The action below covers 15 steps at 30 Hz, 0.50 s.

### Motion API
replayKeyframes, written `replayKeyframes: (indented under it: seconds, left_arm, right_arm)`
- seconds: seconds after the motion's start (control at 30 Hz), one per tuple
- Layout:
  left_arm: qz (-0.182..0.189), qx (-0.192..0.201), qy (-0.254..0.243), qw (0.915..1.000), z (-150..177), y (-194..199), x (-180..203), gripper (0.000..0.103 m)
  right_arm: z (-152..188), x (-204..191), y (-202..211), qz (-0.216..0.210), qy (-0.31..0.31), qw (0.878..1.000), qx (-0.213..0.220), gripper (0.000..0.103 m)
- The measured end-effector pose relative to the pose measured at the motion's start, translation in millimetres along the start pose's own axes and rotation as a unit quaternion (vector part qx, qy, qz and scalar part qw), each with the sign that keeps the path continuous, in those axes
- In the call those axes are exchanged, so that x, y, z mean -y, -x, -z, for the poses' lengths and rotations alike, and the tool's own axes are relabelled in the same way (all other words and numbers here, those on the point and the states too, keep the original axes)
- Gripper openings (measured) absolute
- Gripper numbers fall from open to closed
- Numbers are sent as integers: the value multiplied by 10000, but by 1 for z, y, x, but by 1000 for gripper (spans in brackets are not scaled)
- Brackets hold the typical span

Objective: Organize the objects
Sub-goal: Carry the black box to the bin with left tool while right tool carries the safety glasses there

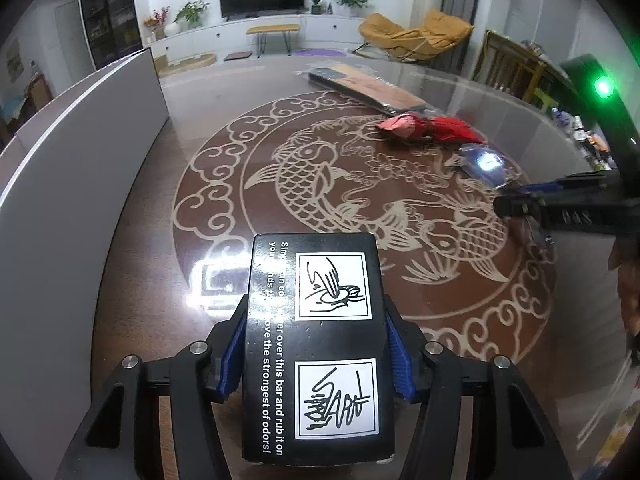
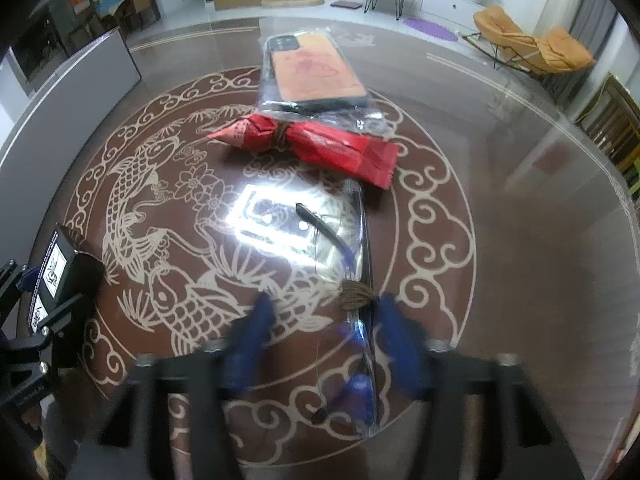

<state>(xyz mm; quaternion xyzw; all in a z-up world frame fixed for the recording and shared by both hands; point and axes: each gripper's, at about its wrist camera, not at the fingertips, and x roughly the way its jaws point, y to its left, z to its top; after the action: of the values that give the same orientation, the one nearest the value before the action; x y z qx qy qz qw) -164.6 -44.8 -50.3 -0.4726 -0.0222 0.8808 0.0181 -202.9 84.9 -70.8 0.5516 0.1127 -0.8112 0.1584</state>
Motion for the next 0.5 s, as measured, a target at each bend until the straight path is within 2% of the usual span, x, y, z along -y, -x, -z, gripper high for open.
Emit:
replayKeyframes:
  seconds: [0.03, 0.1, 0.27, 0.4, 0.5]
  left_arm:
    - [91, 55, 43, 9999, 3, 5, -1, 58]
    - [245, 175, 161, 9994, 12, 18, -4, 58]
    - [672, 518, 550, 9949, 34, 65, -13, 58]
    - [955, 942, 834, 9874, 37, 122, -30, 58]
    - [876, 1407, 1004, 9810, 35, 175, -64, 58]
  right_arm:
    - [1, 0, 3, -30, -79, 10000, -30, 21]
    - [10, 0, 15, -197, -267, 9994, 63, 19]
    - [41, -6, 55, -657, -553, 9958, 311, 19]
    - [50, -24, 98, -1274, -838, 9862, 644, 19]
    - [39, -63, 132, -1868, -776, 9747, 954, 19]
